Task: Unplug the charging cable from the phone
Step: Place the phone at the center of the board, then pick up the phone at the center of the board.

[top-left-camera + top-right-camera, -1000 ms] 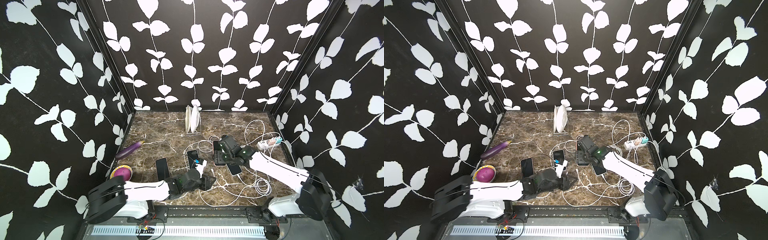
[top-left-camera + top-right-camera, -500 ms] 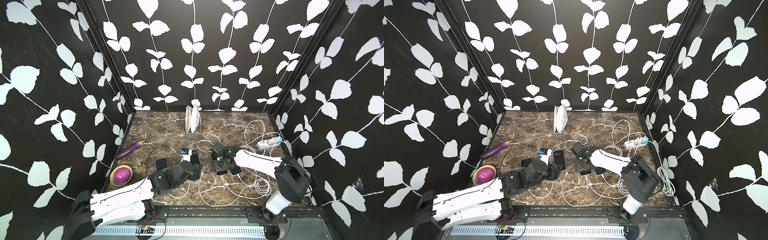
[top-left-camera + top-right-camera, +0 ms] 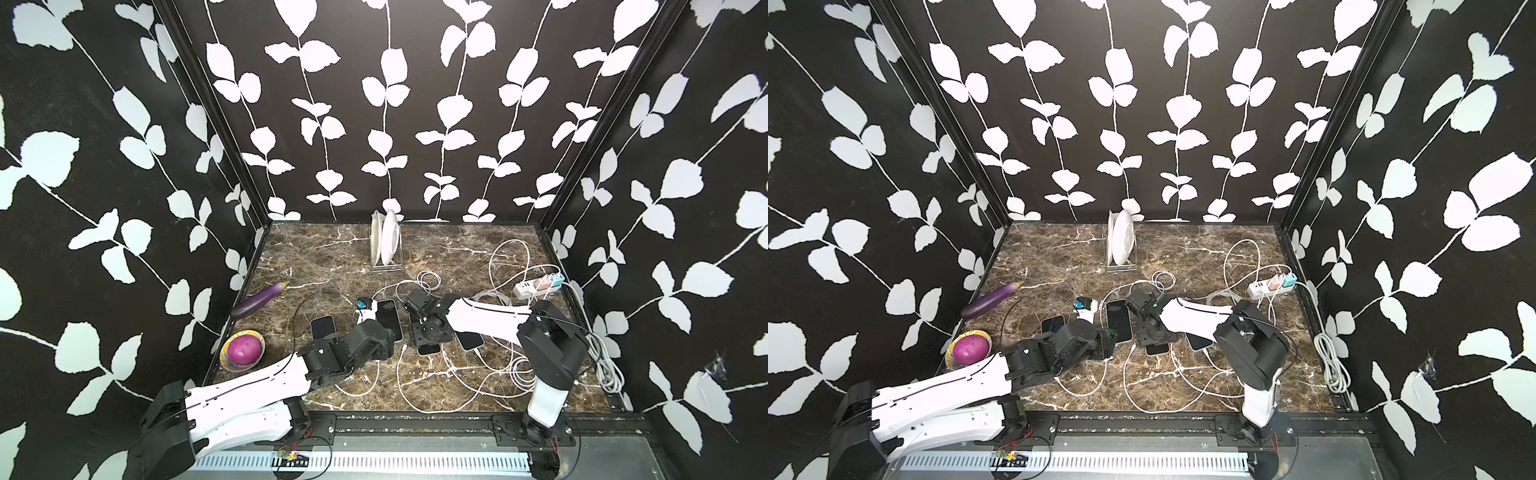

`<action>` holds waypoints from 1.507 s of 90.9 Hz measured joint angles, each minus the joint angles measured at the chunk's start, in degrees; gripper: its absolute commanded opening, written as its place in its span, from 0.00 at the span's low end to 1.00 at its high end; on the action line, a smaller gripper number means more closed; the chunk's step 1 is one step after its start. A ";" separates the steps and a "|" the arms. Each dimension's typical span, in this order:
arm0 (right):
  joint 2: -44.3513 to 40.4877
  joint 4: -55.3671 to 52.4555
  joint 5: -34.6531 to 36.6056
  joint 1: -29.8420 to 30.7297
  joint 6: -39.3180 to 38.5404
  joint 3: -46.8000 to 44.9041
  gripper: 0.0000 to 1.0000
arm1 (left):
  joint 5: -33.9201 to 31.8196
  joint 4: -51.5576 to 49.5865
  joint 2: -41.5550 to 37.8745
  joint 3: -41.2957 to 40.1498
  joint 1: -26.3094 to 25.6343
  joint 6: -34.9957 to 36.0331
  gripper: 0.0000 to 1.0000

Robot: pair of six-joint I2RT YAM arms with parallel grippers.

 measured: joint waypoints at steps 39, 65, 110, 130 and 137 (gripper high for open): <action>0.68 0.52 -1.40 0.00 0.98 1.42 0.62 | 1.09 -0.37 -0.17 -1.09 0.20 -0.35 0.64; -0.09 -0.52 -2.21 0.00 -0.02 3.39 0.94 | 1.42 -0.52 0.11 -1.07 0.37 -0.26 0.67; -13.97 -5.11 5.88 -5.35 -5.18 1.25 0.99 | 3.98 0.76 0.81 -1.09 0.42 0.28 0.70; -17.03 -3.91 7.34 -11.98 -9.57 -5.86 0.99 | 6.16 4.15 1.57 -1.60 0.42 0.66 0.70; -17.03 -3.06 6.64 -13.03 -10.34 -8.55 0.99 | 6.97 5.14 2.08 -2.05 0.42 0.66 0.70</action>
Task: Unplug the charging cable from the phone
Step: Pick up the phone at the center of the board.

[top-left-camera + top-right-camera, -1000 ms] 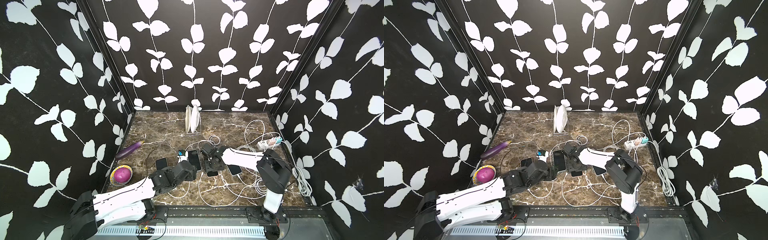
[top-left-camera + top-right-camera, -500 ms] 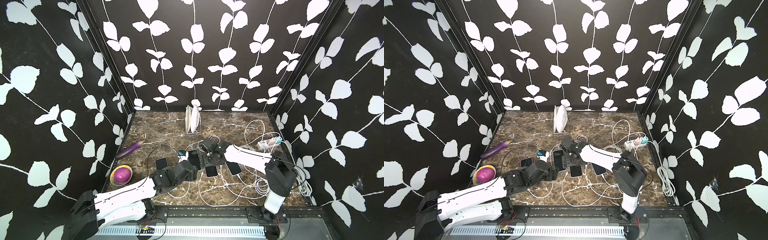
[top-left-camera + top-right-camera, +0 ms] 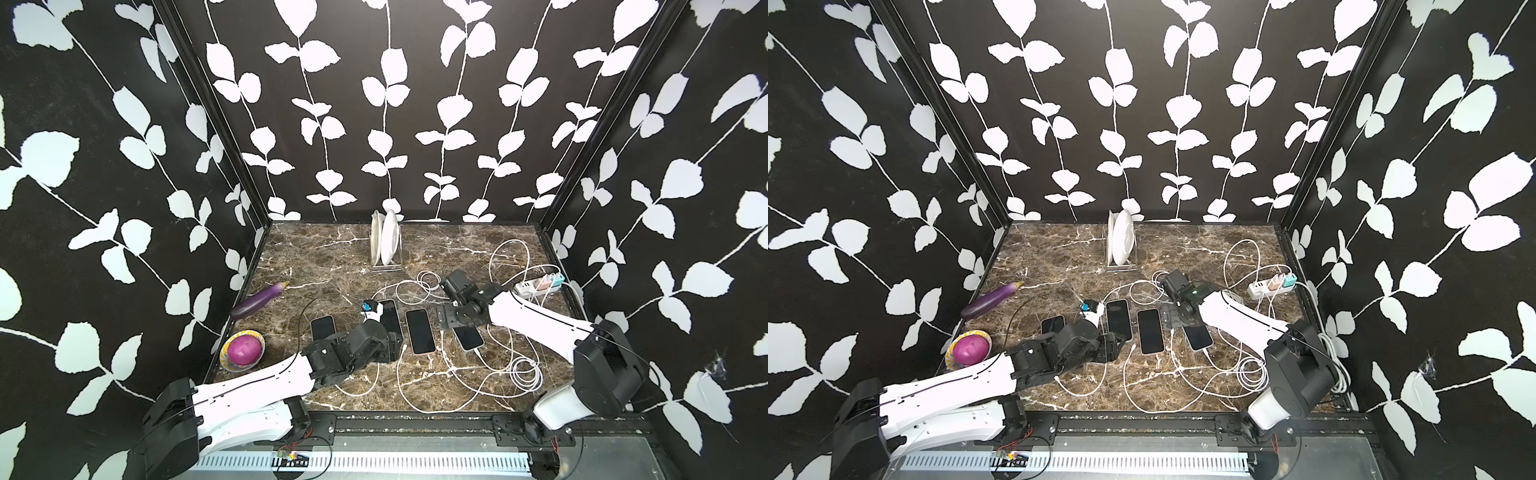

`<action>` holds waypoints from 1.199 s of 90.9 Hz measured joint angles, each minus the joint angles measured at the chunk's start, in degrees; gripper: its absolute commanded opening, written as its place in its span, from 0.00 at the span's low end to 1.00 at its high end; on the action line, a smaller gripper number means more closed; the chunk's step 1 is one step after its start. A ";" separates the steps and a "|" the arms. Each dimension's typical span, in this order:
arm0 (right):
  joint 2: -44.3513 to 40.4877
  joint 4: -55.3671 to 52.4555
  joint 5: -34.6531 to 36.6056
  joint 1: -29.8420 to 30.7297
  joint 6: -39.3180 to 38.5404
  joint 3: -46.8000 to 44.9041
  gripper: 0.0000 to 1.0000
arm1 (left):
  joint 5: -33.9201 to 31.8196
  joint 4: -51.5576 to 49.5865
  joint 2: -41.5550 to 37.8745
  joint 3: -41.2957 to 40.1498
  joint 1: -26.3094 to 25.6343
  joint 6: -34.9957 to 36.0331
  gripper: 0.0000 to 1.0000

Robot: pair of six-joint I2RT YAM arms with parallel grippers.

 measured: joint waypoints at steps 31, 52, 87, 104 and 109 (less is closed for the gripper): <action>-0.44 4.02 -4.09 -3.26 -2.12 -6.45 0.99 | 2.67 3.56 2.89 -0.90 0.00 -0.02 0.70; 0.44 4.55 -4.96 -4.04 -3.80 -6.51 0.99 | 3.48 5.27 4.04 -1.51 0.00 -0.02 0.70; 2.64 5.38 -6.51 -5.79 -4.35 -6.84 0.94 | 4.13 5.97 4.79 -1.60 0.00 -0.02 0.70; 5.38 5.49 -7.39 -5.99 -4.44 -6.01 0.91 | 4.74 7.04 5.25 -1.66 0.00 -0.02 0.69; 5.75 5.20 -7.52 -6.01 -4.44 -5.55 0.89 | 4.85 7.21 5.31 -1.66 0.00 -0.02 0.69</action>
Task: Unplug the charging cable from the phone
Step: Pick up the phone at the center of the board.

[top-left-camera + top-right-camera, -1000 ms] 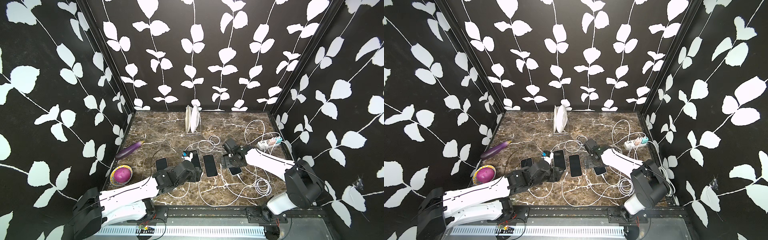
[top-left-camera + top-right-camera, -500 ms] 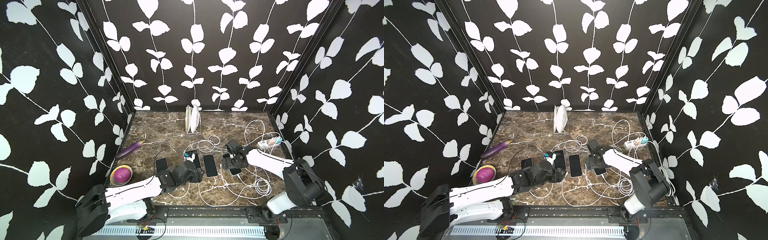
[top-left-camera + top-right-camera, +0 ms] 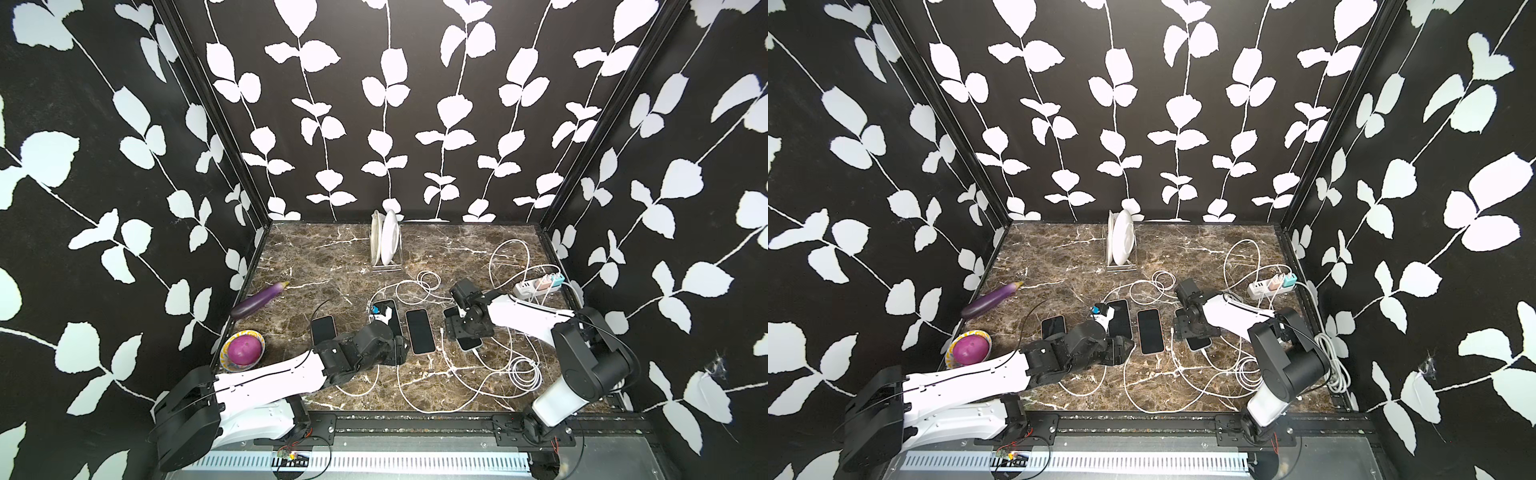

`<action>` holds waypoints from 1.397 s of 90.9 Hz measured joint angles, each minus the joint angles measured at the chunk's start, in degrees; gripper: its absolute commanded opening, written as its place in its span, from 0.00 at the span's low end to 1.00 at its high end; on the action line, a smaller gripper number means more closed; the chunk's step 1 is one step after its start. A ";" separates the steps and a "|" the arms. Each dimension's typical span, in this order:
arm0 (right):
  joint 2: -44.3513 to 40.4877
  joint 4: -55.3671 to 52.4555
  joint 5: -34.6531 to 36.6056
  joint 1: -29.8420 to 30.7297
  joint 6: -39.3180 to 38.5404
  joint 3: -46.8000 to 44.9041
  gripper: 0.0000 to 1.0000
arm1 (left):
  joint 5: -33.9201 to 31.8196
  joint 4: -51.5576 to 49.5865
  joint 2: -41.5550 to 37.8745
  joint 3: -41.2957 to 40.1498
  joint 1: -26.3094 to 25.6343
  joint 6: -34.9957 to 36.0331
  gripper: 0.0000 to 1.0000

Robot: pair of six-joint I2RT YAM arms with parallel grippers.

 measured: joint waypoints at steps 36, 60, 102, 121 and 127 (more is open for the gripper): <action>0.33 0.57 -1.09 0.02 -0.85 0.42 0.59 | 0.92 1.18 1.31 0.00 0.00 0.07 0.68; 0.24 0.92 -1.40 0.02 -1.05 0.26 0.26 | 2.36 3.52 1.86 -0.70 0.00 0.04 0.68; -10.51 4.94 -4.33 -0.02 -0.81 -5.14 0.00 | 3.23 14.67 7.72 -2.69 -3.43 -0.35 0.65; -13.79 5.07 -4.24 -0.02 0.74 -5.11 0.00 | 3.34 22.23 13.16 -2.73 -4.24 -2.40 0.64; -14.78 5.09 -4.26 -0.02 1.40 -5.11 0.00 | 3.52 25.68 15.19 -2.73 -4.68 -3.17 0.63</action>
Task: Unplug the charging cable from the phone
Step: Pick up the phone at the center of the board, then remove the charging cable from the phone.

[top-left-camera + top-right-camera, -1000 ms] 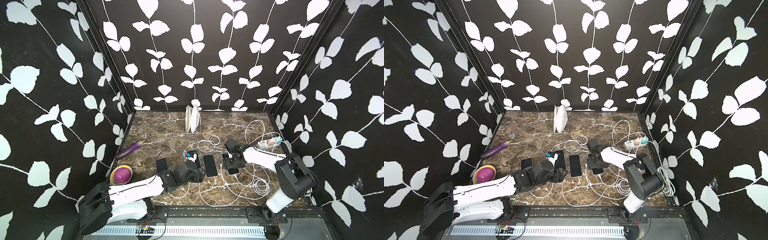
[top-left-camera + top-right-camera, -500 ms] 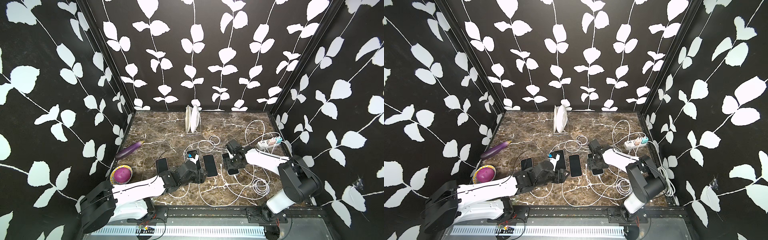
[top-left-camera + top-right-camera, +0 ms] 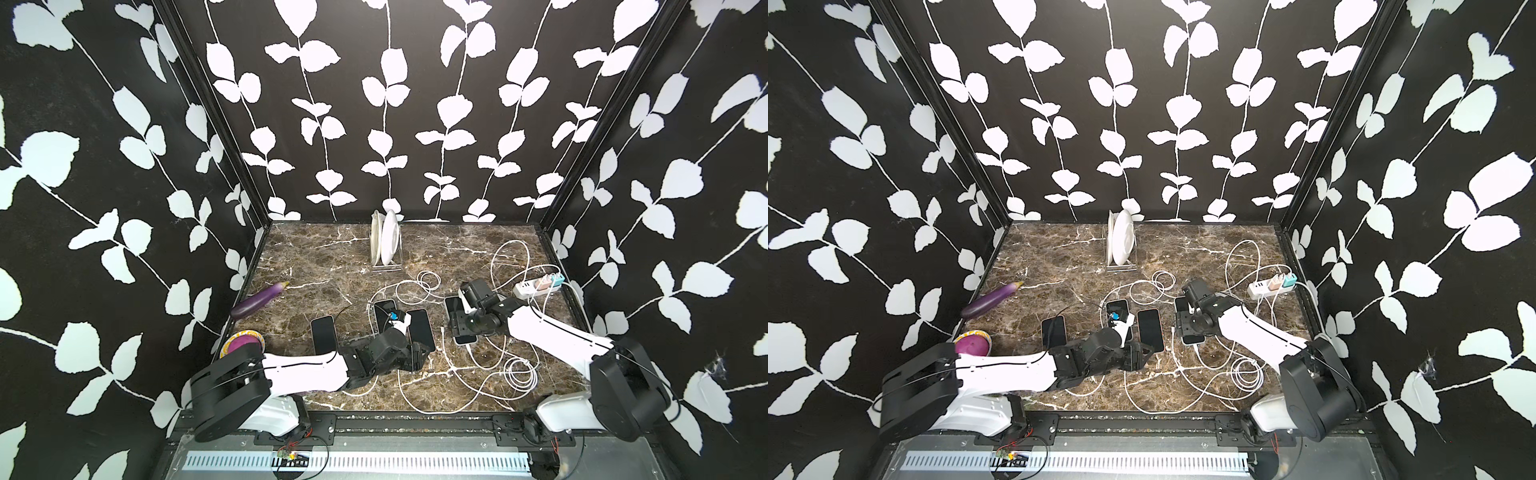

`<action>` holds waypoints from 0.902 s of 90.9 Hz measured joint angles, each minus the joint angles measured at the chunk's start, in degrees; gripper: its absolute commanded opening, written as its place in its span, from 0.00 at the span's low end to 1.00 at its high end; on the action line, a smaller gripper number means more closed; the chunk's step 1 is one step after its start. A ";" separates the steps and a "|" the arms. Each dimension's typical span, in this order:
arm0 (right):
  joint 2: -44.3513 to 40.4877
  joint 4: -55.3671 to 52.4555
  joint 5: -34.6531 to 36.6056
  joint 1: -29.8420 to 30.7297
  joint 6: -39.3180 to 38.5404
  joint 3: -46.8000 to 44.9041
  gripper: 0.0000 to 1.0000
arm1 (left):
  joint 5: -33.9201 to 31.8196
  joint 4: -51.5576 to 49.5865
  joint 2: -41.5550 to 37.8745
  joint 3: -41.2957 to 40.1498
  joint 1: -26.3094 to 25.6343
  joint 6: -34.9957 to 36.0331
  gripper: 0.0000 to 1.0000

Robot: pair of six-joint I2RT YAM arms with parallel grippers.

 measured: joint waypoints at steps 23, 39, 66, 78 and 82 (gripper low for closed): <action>-3.04 0.59 -0.28 0.00 2.10 -0.07 0.00 | 1.68 14.19 7.67 -0.11 -2.25 -3.15 0.62; -5.07 1.11 -0.35 0.00 2.80 -0.28 0.00 | 2.58 20.63 11.13 0.39 -2.25 -5.05 0.62; -6.08 1.01 0.20 0.00 2.93 -0.26 0.00 | 4.15 25.70 17.22 3.19 -2.69 -6.21 0.60; -6.05 0.39 0.63 0.00 3.28 0.83 0.00 | 3.80 24.81 17.09 5.29 -3.91 -4.61 0.62; -6.05 0.39 0.83 0.00 3.56 1.18 0.00 | 3.54 24.83 16.92 5.62 -4.46 -4.09 0.62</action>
